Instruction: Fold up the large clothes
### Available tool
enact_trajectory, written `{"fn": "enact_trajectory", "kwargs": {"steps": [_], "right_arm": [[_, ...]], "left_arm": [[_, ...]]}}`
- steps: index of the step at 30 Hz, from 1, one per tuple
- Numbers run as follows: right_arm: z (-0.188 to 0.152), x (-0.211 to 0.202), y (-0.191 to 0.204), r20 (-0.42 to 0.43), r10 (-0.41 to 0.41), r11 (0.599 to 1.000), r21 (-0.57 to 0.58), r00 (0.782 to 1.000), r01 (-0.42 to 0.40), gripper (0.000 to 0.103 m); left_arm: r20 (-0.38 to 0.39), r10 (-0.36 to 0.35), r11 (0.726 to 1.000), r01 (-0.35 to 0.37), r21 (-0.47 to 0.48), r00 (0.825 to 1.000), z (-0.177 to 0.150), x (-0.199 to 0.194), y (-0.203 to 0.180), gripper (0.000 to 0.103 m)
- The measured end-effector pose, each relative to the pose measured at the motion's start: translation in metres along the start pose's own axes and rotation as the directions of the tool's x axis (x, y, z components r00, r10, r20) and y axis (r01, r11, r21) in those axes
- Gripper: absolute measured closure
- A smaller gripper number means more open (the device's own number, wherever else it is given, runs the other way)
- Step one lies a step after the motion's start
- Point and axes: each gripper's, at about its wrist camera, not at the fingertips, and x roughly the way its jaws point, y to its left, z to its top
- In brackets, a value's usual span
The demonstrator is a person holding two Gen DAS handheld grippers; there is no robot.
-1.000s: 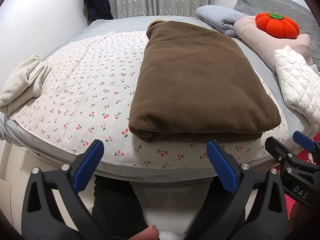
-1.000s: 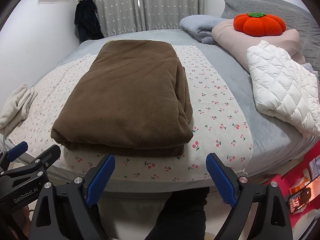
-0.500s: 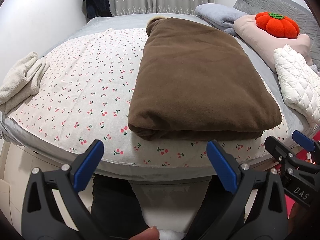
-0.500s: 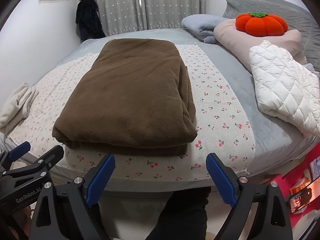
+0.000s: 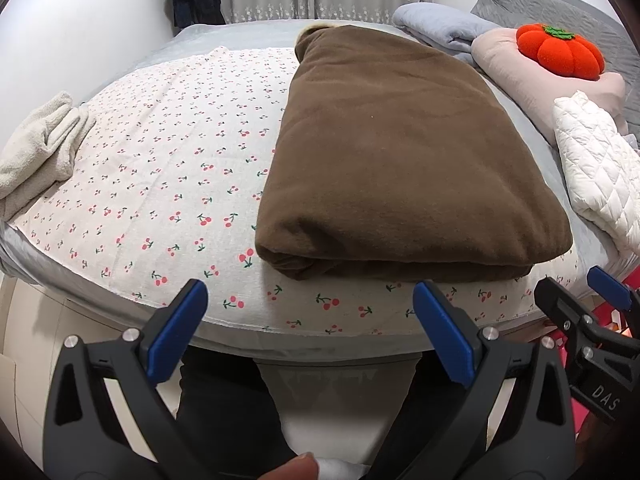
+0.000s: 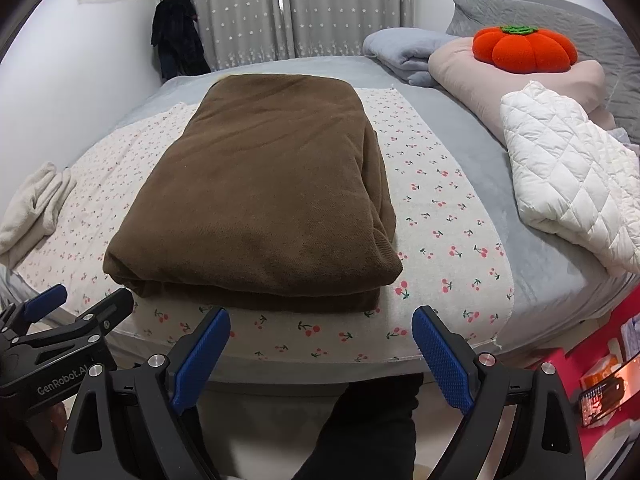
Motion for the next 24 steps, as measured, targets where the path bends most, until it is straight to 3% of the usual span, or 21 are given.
{"fn": "enact_trajectory", "kwargs": {"steps": [24], "right_arm": [[-0.0004,0.0011,-0.0074,-0.002,0.009,1.0,0.009,1.0,-0.009,0.009]], "left_arm": [[-0.001,-0.006,1.0,0.006,0.006,1.0,0.0,0.0004,-0.0018,0.001]]}}
